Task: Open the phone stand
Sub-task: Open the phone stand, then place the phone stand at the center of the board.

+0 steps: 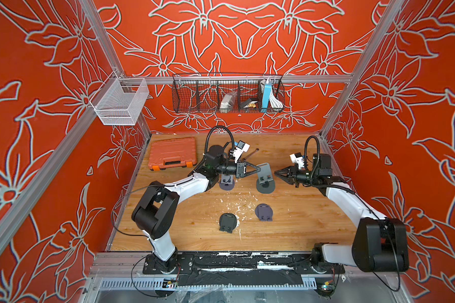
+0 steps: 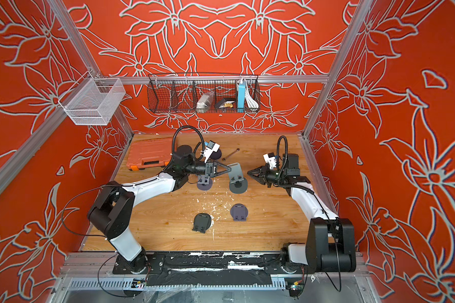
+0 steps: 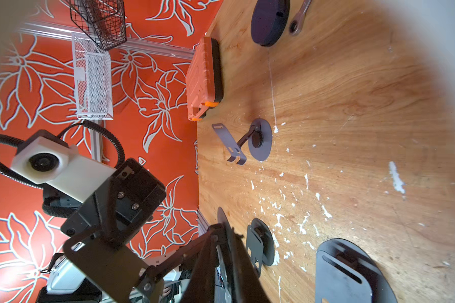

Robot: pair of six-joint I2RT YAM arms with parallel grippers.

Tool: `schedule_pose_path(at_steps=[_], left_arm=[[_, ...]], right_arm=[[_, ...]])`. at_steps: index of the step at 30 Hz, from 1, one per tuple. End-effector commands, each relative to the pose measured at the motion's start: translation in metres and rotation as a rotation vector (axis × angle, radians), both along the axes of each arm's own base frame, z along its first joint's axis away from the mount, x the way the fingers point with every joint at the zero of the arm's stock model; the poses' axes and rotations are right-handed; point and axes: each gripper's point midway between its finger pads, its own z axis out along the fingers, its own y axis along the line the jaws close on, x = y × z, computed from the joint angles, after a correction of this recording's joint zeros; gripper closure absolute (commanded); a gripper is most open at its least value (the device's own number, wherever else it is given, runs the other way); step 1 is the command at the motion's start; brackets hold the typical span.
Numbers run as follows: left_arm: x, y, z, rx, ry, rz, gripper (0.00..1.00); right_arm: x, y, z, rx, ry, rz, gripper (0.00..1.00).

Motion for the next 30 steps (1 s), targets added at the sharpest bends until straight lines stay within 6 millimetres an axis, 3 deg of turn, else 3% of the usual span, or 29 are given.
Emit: schedule_pose_path(at_steps=[1, 6, 16, 23, 30], left_arm=[[0.000, -0.009, 0.015, -0.052, -0.052, -0.050, 1.00], [0.018, -0.026, -0.007, -0.009, -0.034, -0.064, 1.00], [0.056, -0.054, -0.068, 0.159, -0.053, -0.113, 1.00], [0.078, -0.053, -0.109, 0.237, -0.018, -0.112, 1.00], [0.089, -0.047, -0.133, 0.294, -0.006, -0.100, 1.00]], right_arm=[[0.003, -0.002, -0.008, 0.002, 0.015, -0.020, 0.82], [-0.002, -0.025, -0.019, -0.064, 0.029, -0.112, 0.80], [-0.020, -0.066, -0.017, -0.210, 0.001, -0.272, 0.80], [-0.026, -0.067, -0.026, -0.201, 0.017, -0.272, 0.80], [-0.025, -0.066, -0.029, -0.192, 0.019, -0.264, 0.81]])
